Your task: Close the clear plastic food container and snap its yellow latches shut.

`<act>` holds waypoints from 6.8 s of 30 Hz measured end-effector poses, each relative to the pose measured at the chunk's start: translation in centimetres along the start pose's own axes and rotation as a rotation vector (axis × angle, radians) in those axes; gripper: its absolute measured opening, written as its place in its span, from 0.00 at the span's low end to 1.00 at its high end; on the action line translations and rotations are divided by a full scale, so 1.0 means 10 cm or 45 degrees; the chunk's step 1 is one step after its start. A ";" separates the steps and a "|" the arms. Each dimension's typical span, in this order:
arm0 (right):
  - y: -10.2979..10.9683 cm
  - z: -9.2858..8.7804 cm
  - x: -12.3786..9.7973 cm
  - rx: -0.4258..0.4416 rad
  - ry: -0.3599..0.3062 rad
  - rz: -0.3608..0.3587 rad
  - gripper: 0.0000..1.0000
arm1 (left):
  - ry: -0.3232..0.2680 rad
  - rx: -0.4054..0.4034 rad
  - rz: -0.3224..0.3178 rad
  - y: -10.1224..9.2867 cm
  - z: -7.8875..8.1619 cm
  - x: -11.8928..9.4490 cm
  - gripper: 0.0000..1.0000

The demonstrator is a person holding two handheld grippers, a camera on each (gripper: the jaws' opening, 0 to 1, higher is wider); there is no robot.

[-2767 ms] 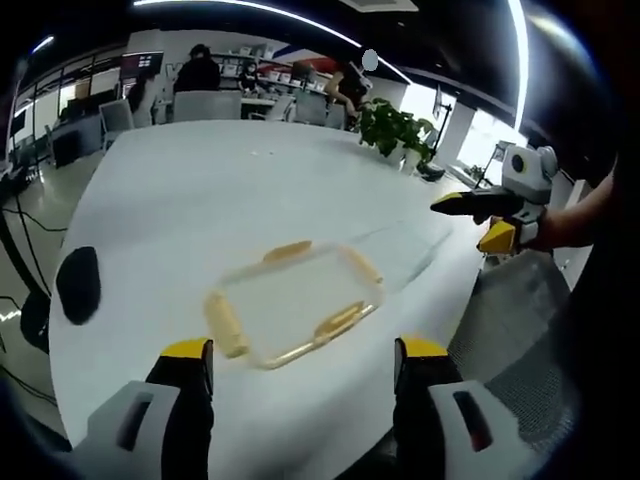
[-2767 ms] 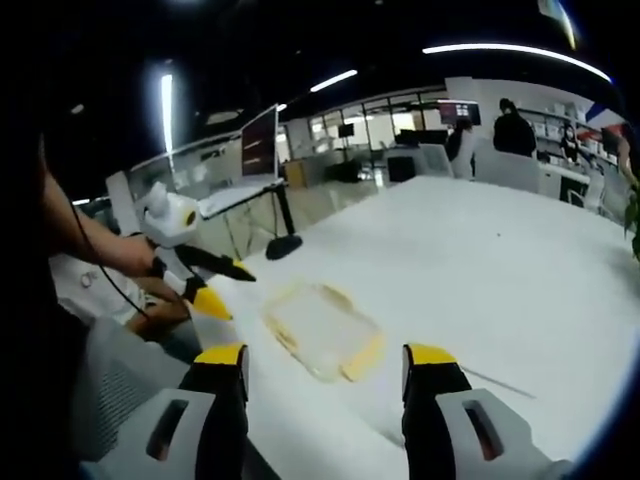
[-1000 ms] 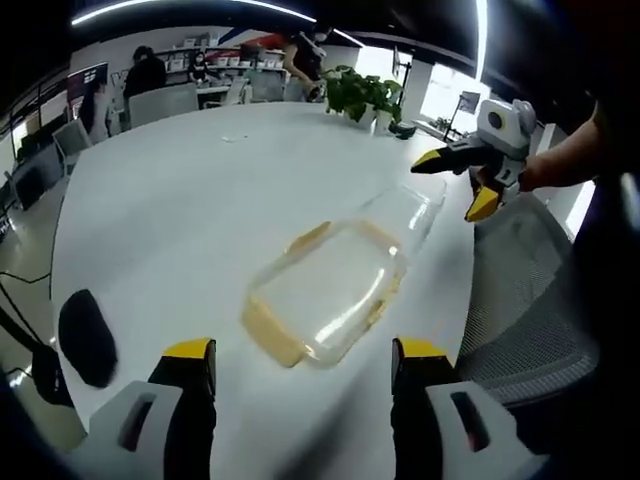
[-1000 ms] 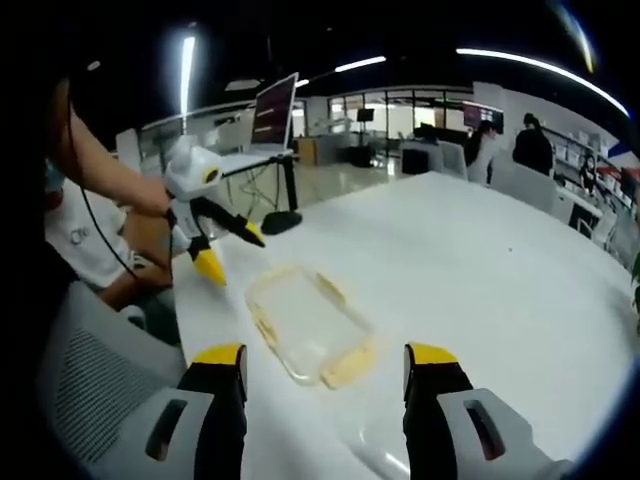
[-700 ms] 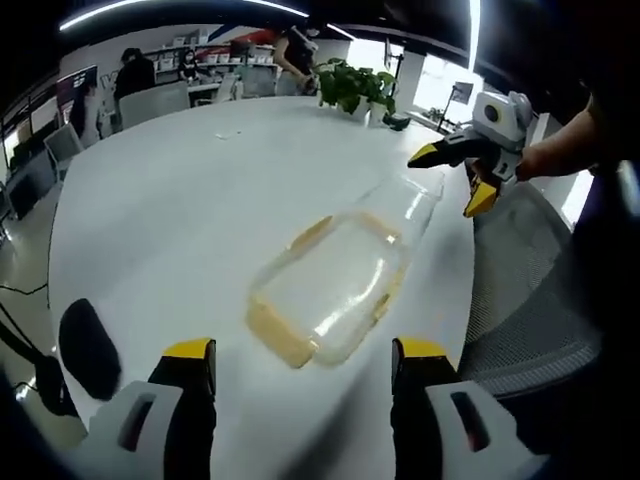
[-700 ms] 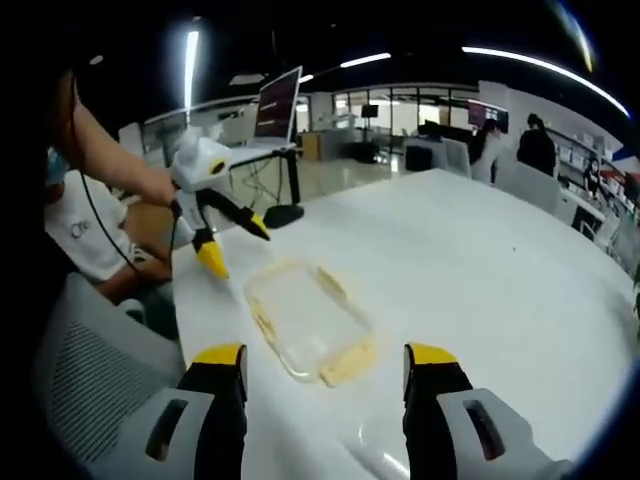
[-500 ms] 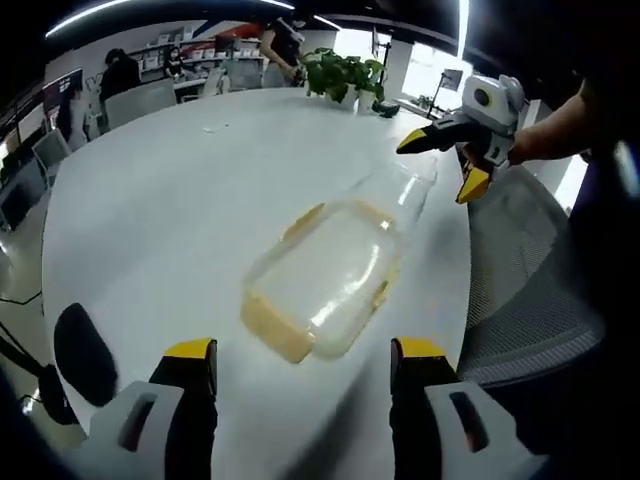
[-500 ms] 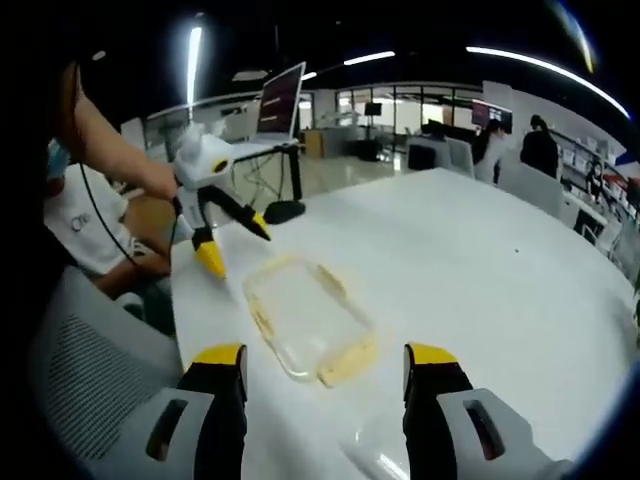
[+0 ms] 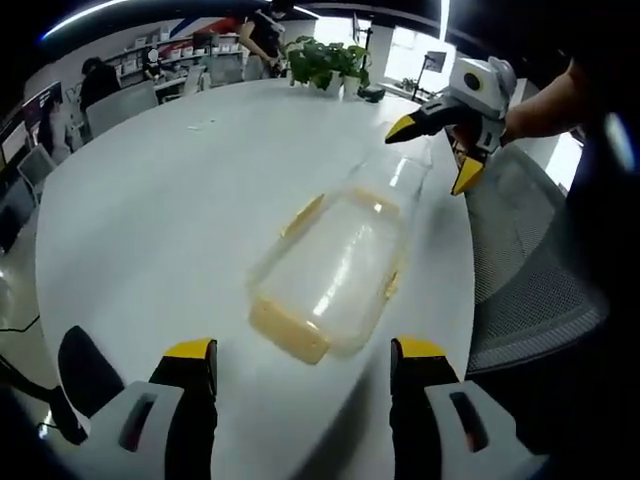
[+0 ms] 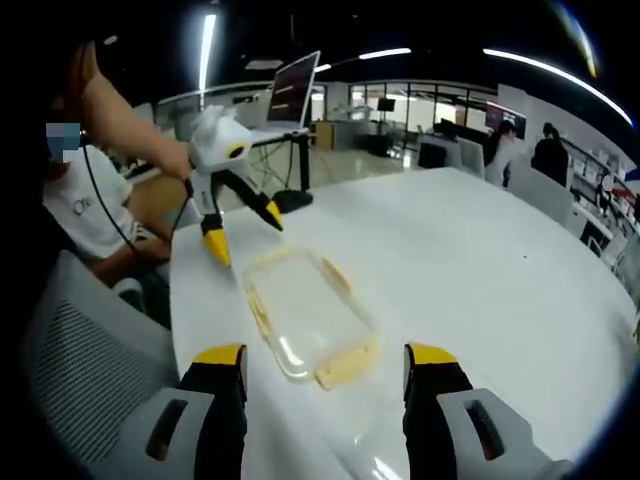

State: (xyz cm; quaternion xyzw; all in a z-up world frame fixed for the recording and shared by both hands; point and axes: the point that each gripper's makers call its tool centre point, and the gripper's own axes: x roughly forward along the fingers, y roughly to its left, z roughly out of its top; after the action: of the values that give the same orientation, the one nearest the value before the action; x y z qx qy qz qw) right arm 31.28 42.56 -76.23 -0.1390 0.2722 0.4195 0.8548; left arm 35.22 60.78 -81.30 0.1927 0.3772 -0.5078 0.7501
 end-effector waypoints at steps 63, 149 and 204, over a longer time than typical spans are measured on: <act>-0.10 -0.27 0.39 -0.314 0.299 0.167 0.61 | 0.216 0.409 -0.193 -0.01 -0.05 0.21 0.63; -0.18 -0.54 0.54 -0.554 0.681 0.391 0.39 | 0.363 0.648 -0.290 -0.03 0.01 0.30 0.39; -0.17 -0.57 0.55 -0.513 0.761 0.386 0.38 | 0.378 0.665 -0.262 -0.05 0.04 0.34 0.38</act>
State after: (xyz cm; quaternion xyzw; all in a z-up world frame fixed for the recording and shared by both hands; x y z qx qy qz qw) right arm 33.45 42.42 -84.03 -0.3782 0.4389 0.5271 0.6217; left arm 35.58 58.18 -83.58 0.4115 0.3571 -0.6270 0.5568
